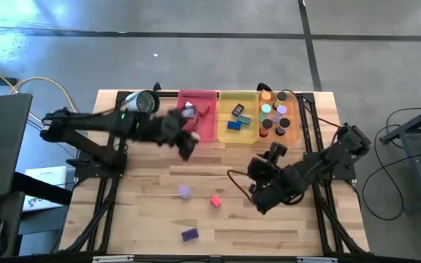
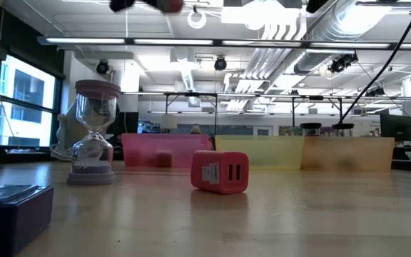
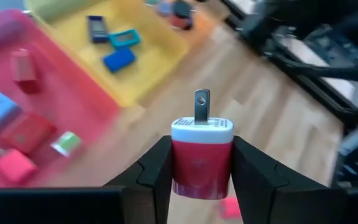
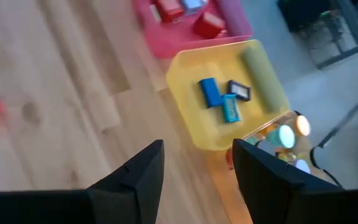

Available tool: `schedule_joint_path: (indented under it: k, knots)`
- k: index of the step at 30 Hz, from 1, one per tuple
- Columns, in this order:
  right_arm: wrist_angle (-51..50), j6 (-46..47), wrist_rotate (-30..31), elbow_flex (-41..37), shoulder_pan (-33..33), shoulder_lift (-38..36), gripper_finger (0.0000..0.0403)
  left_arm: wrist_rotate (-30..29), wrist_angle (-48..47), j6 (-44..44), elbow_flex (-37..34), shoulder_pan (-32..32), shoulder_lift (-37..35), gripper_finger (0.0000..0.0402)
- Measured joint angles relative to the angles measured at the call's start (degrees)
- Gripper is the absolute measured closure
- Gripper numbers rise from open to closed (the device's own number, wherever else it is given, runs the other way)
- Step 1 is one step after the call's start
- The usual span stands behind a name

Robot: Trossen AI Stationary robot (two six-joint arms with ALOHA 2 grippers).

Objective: Pick & Place Office items
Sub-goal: Put the pink white charger adapter into the red bin

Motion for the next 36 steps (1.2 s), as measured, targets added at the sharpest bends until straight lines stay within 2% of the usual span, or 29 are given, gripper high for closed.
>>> schedule_joint_path:
  k: [7,10,13,20,26,36]
  knots:
    - [0.1,0.0,3.3,0.0,-4.9,0.0,0.0225,16.0,-0.4,11.0,0.0,19.4,4.2,0.0282]
    - [0.1,-0.7,3.7,0.0,-7.6,0.0,0.0225,20.4,-0.3,13.9,0.0,25.4,7.2,0.0282]
    - [0.1,-2.1,3.7,0.0,-9.9,0.0,0.0225,21.3,-0.3,14.4,0.0,29.1,11.1,0.0282]
    - [0.4,-3.5,3.8,-2.6,-13.9,0.0,0.0225,23.1,0.9,19.7,0.0,30.8,20.9,0.0282]
    - [1.5,-3.4,3.0,-4.9,-16.7,-0.3,0.0225,25.0,5.7,21.3,0.0,30.8,29.1,0.0280]
    - [1.8,-5.0,1.9,-5.0,-17.9,-0.4,0.0225,25.1,7.0,20.8,0.0,31.2,32.6,0.0269]
